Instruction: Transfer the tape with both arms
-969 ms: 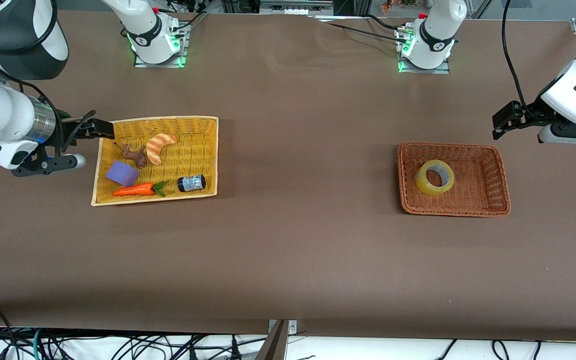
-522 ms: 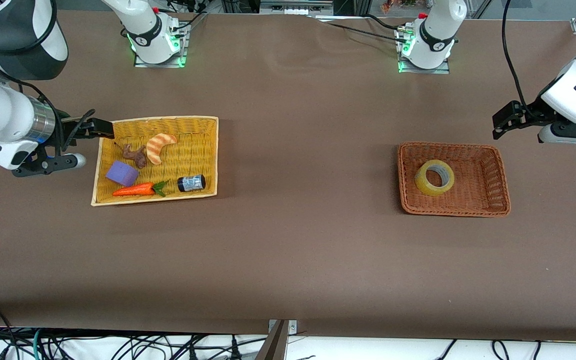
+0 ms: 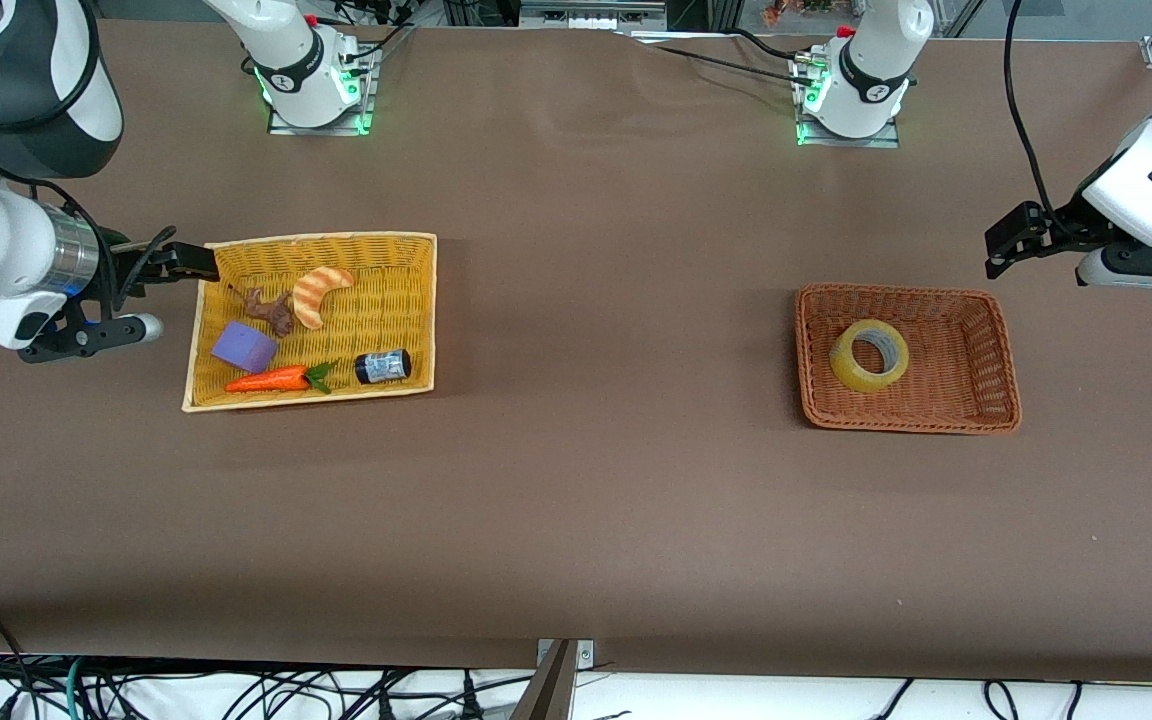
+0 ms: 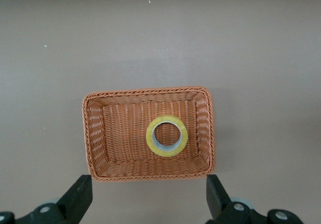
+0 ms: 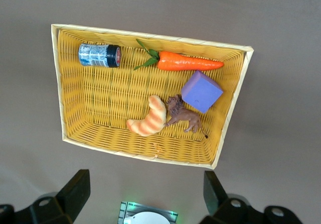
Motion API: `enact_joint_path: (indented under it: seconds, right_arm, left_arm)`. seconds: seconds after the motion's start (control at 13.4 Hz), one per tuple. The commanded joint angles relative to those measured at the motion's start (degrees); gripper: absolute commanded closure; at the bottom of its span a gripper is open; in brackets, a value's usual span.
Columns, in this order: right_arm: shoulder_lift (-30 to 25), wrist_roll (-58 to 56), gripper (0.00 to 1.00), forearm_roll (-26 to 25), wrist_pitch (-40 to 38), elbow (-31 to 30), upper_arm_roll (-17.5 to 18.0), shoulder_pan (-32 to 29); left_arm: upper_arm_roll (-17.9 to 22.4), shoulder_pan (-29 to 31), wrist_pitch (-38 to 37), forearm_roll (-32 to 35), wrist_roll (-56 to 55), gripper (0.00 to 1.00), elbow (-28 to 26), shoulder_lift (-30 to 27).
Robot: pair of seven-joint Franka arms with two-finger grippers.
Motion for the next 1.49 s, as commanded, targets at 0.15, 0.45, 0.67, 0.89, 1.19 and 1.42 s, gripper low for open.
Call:
enact_joint_path:
  seconds: [0.15,0.45,0.67,0.89,1.19,1.42]
  right_arm:
    - [0.0,-1.0,0.00,-0.1,-1.1,1.0,0.2,-0.2]
    - [0.0,-0.6,0.00,-0.2,-0.4,1.0,0.7,0.3]
    - [0.0,-0.3,0.00,0.0,-0.1,1.0,0.9,0.3]
    - [0.1,-0.3,0.00,-0.1,0.5,1.0,0.9,0.2]
    - [0.1,-0.3,0.00,-0.2,1.1,1.0,0.9,0.3]
    - [0.0,-0.3,0.00,-0.2,1.1,1.0,0.9,0.3]
  left_arm:
    - [0.5,-0.3,-1.3,-1.1,0.8,0.00,1.0,0.0]
    - [0.5,-0.3,-1.3,-1.1,0.8,0.00,1.0,0.0]
    - [0.6,-0.3,-1.3,-1.1,0.8,0.00,1.0,0.0]
    - [0.6,-0.3,-1.3,-1.1,0.8,0.00,1.0,0.0]
    - [0.7,-0.2,-1.3,-1.1,0.8,0.00,1.0,0.0]
    - [0.7,-0.2,-1.4,-1.1,1.0,0.00,1.0,0.0]
